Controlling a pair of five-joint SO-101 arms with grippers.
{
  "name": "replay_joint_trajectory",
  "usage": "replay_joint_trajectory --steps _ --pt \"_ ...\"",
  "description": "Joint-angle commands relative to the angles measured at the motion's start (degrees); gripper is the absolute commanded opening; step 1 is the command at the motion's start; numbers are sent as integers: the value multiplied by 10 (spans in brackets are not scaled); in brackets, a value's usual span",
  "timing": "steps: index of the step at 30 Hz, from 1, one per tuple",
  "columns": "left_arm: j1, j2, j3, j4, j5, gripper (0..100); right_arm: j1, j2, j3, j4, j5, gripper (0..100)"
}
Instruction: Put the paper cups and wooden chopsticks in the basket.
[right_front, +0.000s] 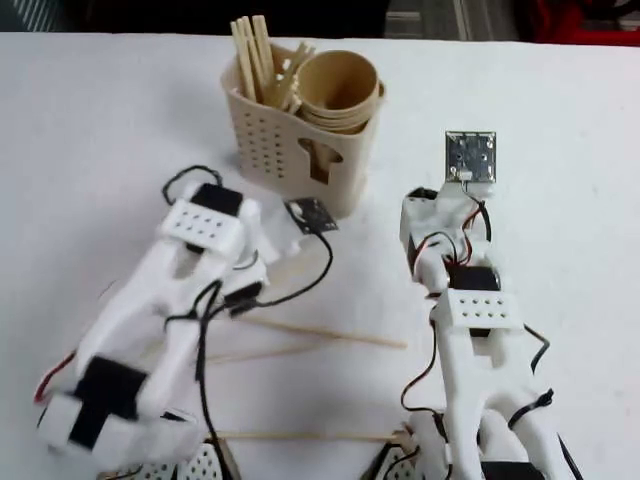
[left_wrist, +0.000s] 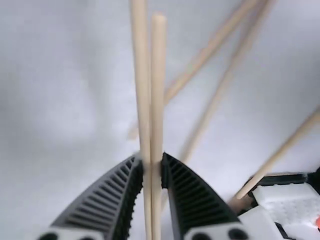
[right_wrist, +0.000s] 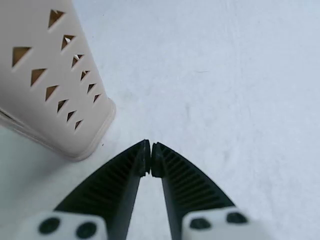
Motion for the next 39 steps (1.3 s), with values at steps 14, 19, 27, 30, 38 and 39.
replay_joint_trajectory --steps 14,19,27,30,38,39 --pt "-14 -215 -212 -36 134 22 7 -17 -7 -9 -2 21" --pt "-15 -214 -295 -105 185 23 7 -17 -7 -9 -2 21" --pt "-15 -214 -366 -240 246 23 7 -18 -7 -10 -2 21" --pt "-15 -213 -362 -310 264 23 7 -18 -7 -10 -2 21" --pt "-25 -144 -367 -472 311 23 17 -15 -5 -29 -2 21" --pt "-30 -127 -367 -494 319 23 17 -15 -5 -29 -2 21"
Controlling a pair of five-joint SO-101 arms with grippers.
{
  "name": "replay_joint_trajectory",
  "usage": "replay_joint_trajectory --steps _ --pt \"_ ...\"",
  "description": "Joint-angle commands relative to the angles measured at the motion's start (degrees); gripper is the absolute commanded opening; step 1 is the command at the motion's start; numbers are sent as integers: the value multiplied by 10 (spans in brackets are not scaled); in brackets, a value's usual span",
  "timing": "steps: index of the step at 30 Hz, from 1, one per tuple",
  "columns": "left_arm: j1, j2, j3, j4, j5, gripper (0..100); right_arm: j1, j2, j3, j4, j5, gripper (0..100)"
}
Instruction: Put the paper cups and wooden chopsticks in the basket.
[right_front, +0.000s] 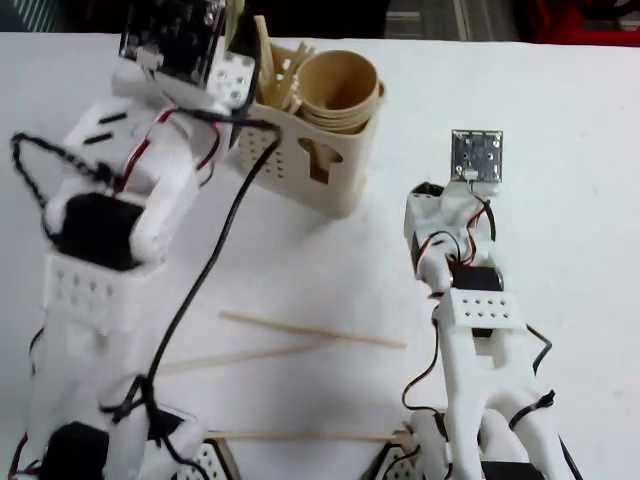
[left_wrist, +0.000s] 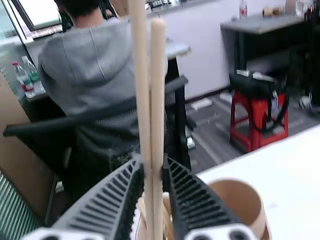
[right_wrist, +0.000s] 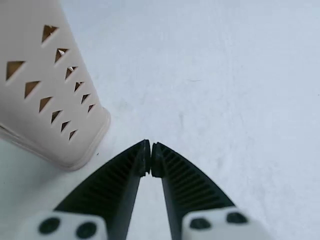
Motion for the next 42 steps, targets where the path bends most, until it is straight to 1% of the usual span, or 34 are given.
replay_joint_trajectory --steps 1,5,15,17,19,22,27,32,39,42 --pt "-20 46 -26 -86 28 23 6 -15 -5 -10 -2 21" --pt "-35 103 -26 -134 42 23 7 -15 -5 -10 -2 21" --pt "-40 182 -22 -130 42 26 7 -15 -5 -10 -2 21" --pt "-53 183 -26 -113 42 59 7 -15 -5 -10 -2 21" --pt "-60 182 -26 -99 44 123 7 -15 -5 -10 -2 21" --pt "-72 182 -27 -79 73 186 7 -15 -5 -10 -2 21" --pt "-73 164 -33 -17 58 195 6 -15 -4 -10 -2 21" --pt "-73 73 -32 54 59 192 6 -15 -4 -10 -2 21" --pt "-79 -64 -30 237 58 191 6 -15 0 -10 -2 21" --pt "-95 -107 -30 293 58 191 4 -15 1 -10 -2 21"
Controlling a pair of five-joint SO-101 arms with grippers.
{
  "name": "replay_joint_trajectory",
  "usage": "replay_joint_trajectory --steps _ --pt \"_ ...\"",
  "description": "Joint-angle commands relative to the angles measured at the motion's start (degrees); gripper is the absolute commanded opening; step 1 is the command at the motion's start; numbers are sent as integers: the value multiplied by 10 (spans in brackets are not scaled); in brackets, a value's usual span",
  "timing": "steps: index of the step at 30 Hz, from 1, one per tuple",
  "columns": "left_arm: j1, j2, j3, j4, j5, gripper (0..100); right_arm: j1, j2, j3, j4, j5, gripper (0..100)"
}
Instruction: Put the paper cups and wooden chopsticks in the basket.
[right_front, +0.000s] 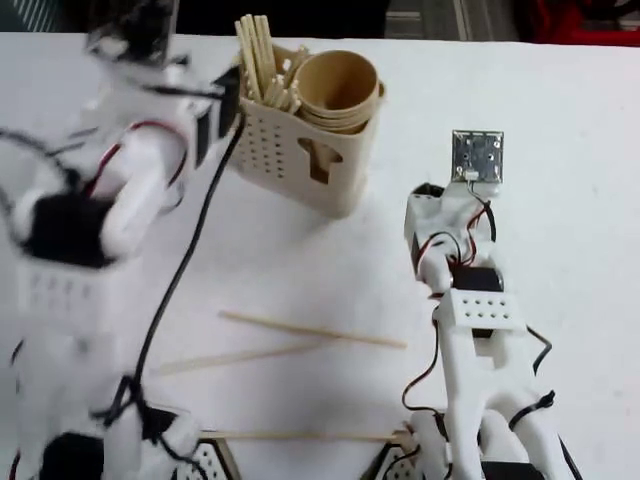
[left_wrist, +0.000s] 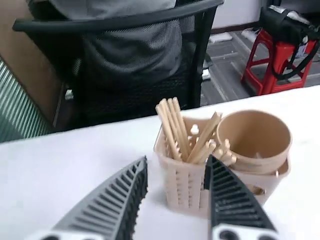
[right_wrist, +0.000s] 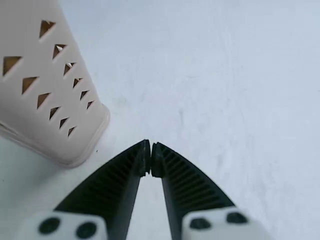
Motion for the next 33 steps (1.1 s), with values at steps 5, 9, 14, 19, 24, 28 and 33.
replay_joint_trajectory --steps 5,9,14,19,24,28,33 --pt "-58 -116 -9 93 -4 179 4 -15 -4 -10 -2 21" --pt "-69 -194 81 88 -26 85 4 -15 -4 -10 -2 21" --pt "-71 -311 246 48 -84 23 3 -21 -4 -5 -2 21" --pt "-102 -430 406 4 -85 23 -12 -22 -8 19 25 21" --pt "-180 -530 552 -63 -84 23 -64 -74 -41 153 71 21" --pt "-214 -579 673 -115 -84 23 -116 -131 -66 266 115 21" --pt "-255 -594 795 -175 -87 23 -205 -153 -91 379 174 21"
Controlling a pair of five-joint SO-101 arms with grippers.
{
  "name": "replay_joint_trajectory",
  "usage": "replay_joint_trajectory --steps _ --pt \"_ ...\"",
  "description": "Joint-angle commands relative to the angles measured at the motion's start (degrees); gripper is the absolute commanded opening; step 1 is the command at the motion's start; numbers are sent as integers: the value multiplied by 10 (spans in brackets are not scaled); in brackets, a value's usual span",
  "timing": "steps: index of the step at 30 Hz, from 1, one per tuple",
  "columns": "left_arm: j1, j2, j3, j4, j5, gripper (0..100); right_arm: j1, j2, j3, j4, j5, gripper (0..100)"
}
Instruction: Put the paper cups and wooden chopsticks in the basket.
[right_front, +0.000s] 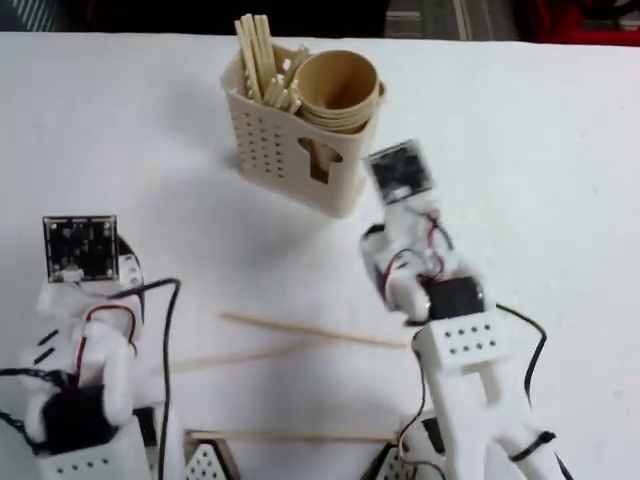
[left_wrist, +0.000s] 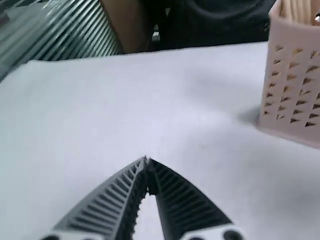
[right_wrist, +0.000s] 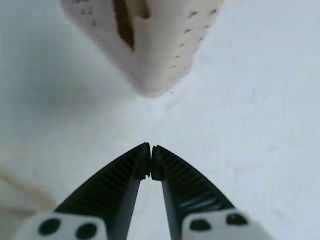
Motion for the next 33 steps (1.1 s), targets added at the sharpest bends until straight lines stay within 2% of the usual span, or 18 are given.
replay_joint_trajectory --steps 1,10,16,19,33 --pt "-28 -12 63 -47 -5 23 -60 -16 -40 73 40 21" --pt "-68 -12 175 -120 -3 24 -204 75 -63 169 97 45" --pt "-71 -12 181 -120 -5 24 -289 156 -62 191 97 293" --pt "-85 -12 181 -122 -4 26 -313 203 -64 186 97 358" --pt "-88 -12 182 -121 -6 27 -326 411 -109 77 98 362"
